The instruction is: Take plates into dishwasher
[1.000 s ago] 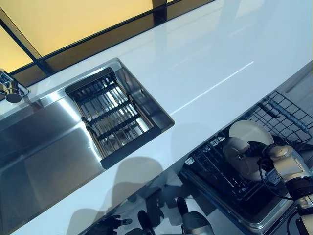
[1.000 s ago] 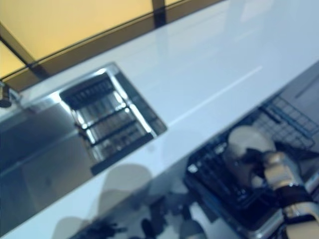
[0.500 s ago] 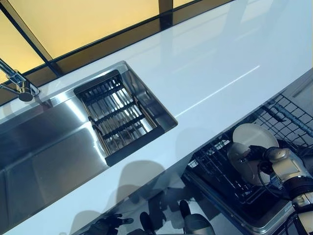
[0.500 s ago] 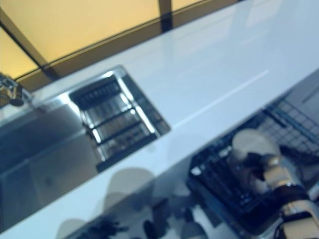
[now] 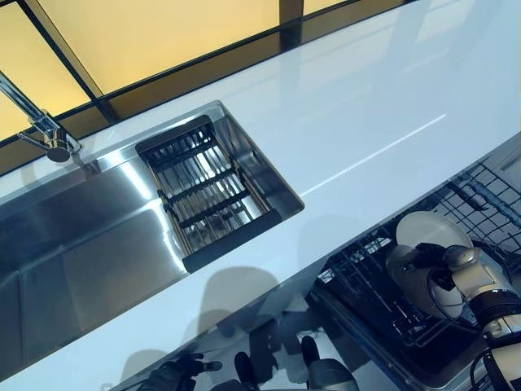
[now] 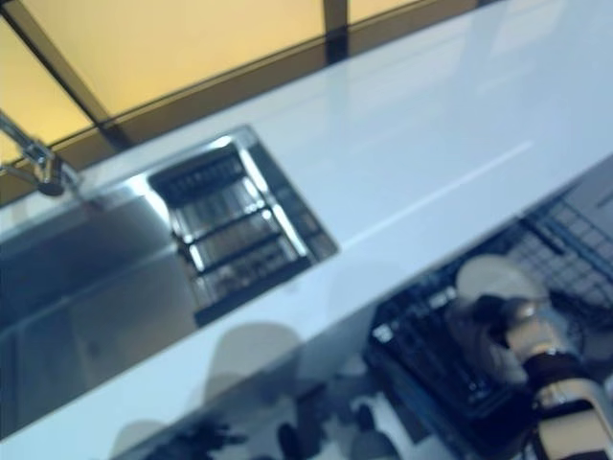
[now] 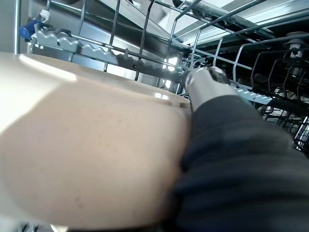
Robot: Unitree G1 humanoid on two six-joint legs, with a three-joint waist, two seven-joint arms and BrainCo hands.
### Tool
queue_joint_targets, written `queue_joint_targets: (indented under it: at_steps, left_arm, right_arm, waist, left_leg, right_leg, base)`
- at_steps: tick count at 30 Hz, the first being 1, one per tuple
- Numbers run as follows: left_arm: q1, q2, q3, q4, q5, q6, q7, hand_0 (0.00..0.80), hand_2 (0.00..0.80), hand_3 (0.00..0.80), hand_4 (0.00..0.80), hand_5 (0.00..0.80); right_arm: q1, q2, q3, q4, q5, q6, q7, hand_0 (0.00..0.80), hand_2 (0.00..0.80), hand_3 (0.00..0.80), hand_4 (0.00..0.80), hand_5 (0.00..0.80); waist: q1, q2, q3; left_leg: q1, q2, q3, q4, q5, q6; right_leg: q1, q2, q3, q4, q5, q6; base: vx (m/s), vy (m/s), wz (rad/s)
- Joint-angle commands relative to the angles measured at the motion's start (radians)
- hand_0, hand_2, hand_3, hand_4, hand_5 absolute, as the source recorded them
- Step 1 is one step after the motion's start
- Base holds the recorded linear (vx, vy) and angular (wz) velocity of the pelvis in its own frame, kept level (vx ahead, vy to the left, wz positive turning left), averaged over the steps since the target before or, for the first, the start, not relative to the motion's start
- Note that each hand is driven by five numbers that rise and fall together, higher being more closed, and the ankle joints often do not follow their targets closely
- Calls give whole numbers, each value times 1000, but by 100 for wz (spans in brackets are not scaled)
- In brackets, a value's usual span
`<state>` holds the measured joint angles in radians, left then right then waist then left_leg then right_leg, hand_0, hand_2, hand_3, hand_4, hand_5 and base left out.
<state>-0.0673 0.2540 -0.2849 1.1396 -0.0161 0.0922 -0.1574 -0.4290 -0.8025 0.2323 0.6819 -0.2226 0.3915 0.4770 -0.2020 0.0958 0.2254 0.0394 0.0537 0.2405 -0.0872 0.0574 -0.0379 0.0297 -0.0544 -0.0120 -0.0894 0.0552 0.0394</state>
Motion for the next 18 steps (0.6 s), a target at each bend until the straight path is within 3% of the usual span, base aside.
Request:
queue_joint_targets:
  at_steps: [1,6,11,18]
  left_arm:
    - [-90,55,-23,36,-14,-17,0,0,0,0,0,0]
    - [-90,61,-12,37,-8,-12,3,0,0,0,0,0]
    - [-90,77,8,40,-6,-5,11,0,0,0,0,0]
    - [-74,102,44,41,4,4,14,0,0,0,0,0]
  right_arm:
    - [-24,36,42,65,34,7,-3,0,0,0,0,0]
    - [-6,13,27,19,19,21,17,0,0,0,0,0]
    - [6,-56,8,-76,26,38,73,0,0,0,0,0]
    - [23,-230,-70,-180,65,60,216,0,0,0,0,0]
  waist:
    - [36,-53,0]
    - [29,-68,-2]
    - [14,-104,-3]
    - [-9,-148,-18]
  left_leg:
    - [97,15,-23,11,-99,-31]
    - [99,18,-19,11,-99,-30]
    - [105,26,-9,10,-101,-29]
    - [118,33,10,7,-99,-28]
  right_leg:
    - [-82,-79,38,8,61,100]
    - [-82,-75,42,9,63,100]
    - [-81,-64,50,10,68,101]
    - [-76,-49,67,14,70,103]
  base:
    - [0,0,0]
    - [-1,-6,0]
    - [2,-38,0]
    - [0,0,0]
